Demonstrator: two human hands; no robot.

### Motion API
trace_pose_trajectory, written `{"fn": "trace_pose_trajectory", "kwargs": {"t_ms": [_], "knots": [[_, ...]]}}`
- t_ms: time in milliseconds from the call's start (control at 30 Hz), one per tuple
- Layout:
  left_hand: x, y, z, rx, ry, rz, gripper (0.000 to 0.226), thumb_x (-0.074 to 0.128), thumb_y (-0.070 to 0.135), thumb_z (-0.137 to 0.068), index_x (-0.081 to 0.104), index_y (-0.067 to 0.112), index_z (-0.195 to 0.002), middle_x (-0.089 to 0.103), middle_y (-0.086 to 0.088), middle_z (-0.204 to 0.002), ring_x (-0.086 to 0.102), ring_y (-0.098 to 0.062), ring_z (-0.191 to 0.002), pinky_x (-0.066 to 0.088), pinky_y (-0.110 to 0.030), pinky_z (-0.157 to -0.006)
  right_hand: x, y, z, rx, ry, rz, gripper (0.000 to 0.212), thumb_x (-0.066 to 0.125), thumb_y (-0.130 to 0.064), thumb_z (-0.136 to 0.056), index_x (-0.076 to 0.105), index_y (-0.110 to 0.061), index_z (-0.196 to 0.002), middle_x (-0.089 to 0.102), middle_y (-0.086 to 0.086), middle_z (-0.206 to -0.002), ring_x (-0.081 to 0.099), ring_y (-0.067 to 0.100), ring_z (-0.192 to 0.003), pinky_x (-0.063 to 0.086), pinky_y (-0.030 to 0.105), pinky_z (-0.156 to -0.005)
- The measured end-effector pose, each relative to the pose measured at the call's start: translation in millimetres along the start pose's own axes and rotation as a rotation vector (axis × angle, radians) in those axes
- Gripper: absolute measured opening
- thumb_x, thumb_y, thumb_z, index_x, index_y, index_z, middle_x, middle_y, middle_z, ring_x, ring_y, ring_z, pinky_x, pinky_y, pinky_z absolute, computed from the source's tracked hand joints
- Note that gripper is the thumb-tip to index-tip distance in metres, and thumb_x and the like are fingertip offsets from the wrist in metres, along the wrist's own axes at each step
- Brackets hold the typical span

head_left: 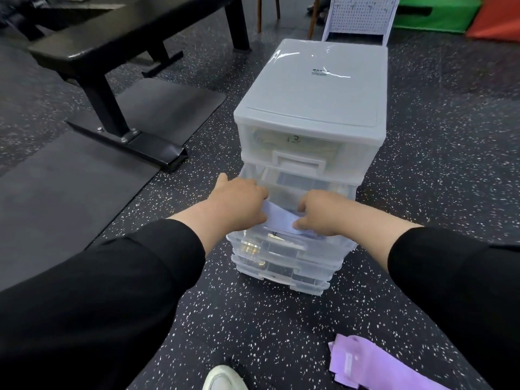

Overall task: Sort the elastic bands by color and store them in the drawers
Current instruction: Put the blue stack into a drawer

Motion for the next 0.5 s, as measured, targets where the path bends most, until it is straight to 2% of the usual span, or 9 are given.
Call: {"fn": "trace_pose_trajectory", "kwargs": {"t_ms": [67, 133, 233, 300, 400, 467, 500], "knots": [[2.1, -3.3, 0.7, 0.013, 0.058, 0.018, 0.037, 0.049, 0.05, -0.097, 0.063, 0.03, -0.125, 0.061, 0.002, -0.125, 0.054, -0.024, -0.117, 0.032, -0.047, -0.097, 3.2, 0.4, -0.6, -0.019, 0.03, 0.075, 0.036, 0.06, -0.036, -0.094, 0.069, -0.01, -0.117, 0.071, 0.011, -0.113, 0.065, 0.031, -0.102, 0.054, 0.035, -0.086], [2.8, -6.5, 5.7, 0.03, 0.182, 0.085, 0.038, 0.046, 0.053, -0.1, 0.067, 0.029, -0.122, 0.063, 0.005, -0.124, 0.055, -0.023, -0.116, 0.034, -0.046, -0.098, 2.8, 3.8, 3.5, -0.031, 0.088, 0.033, 0.032, 0.054, -0.034, -0.099, 0.069, -0.011, -0.115, 0.071, 0.013, -0.112, 0.064, 0.033, -0.104, 0.053, 0.036, -0.085], [6.1, -11.4, 21.0, 0.111, 0.473, 0.187, 0.036, 0.048, 0.047, -0.099, 0.072, 0.021, -0.104, 0.067, 0.005, -0.106, 0.06, -0.026, -0.098, 0.04, -0.044, -0.09, -3.5, 8.9, 18.3, -0.072, 0.332, -0.144, 0.03, 0.05, -0.031, -0.102, 0.069, -0.013, -0.117, 0.07, 0.01, -0.118, 0.063, 0.03, -0.109, 0.049, 0.036, -0.09], [10.6, -12.5, 32.7, 0.144, 0.596, 0.213, 0.038, 0.046, 0.046, -0.097, 0.072, 0.018, -0.096, 0.066, 0.003, -0.098, 0.06, -0.027, -0.087, 0.044, -0.044, -0.084, -6.2, 7.6, 35.9, -0.143, 0.477, -0.293, 0.029, 0.052, -0.033, -0.102, 0.069, -0.015, -0.119, 0.07, 0.003, -0.119, 0.062, 0.022, -0.111, 0.046, 0.033, -0.094], [19.9, -9.9, 49.5, 0.188, 0.686, 0.22, 0.031, 0.05, 0.038, -0.097, 0.071, 0.016, -0.096, 0.066, 0.0, -0.099, 0.059, -0.026, -0.084, 0.042, -0.041, -0.078, 0.3, -1.4, 68.3, -0.245, 0.625, -0.437, 0.019, 0.055, -0.03, -0.101, 0.071, -0.02, -0.104, 0.068, -0.009, -0.098, 0.059, 0.007, -0.092, 0.046, 0.025, -0.084], [26.4, -7.2, 62.7, 0.25, 0.756, 0.212, 0.027, 0.053, 0.032, -0.098, 0.07, 0.013, -0.089, 0.063, -0.002, -0.09, 0.056, -0.026, -0.076, 0.041, -0.04, -0.071, 16.2, -7.3, 84.8, -0.22, 0.609, -0.594, 0.018, 0.057, -0.029, -0.1, 0.07, -0.023, -0.088, 0.065, -0.013, -0.081, 0.055, 0.001, -0.075, 0.046, 0.02, -0.072], [31.0, -5.1, 69.1, 0.28, 0.767, 0.211, 0.027, 0.053, 0.03, -0.098, 0.069, 0.012, -0.084, 0.061, -0.002, -0.083, 0.054, -0.026, -0.071, 0.041, -0.039, -0.066, 28.4, -10.5, 89.5, -0.17, 0.555, -0.697, 0.021, 0.058, -0.03, -0.099, 0.069, -0.024, -0.082, 0.066, -0.01, -0.075, 0.057, 0.002, -0.07, 0.048, 0.022, -0.07]]}}
Point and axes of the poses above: each hand's wrist, its own z-axis away from the middle knuckle, its own x-axis out of the palm, y = z × x, the point moved 3 cm from there along -z, towards the middle knuckle
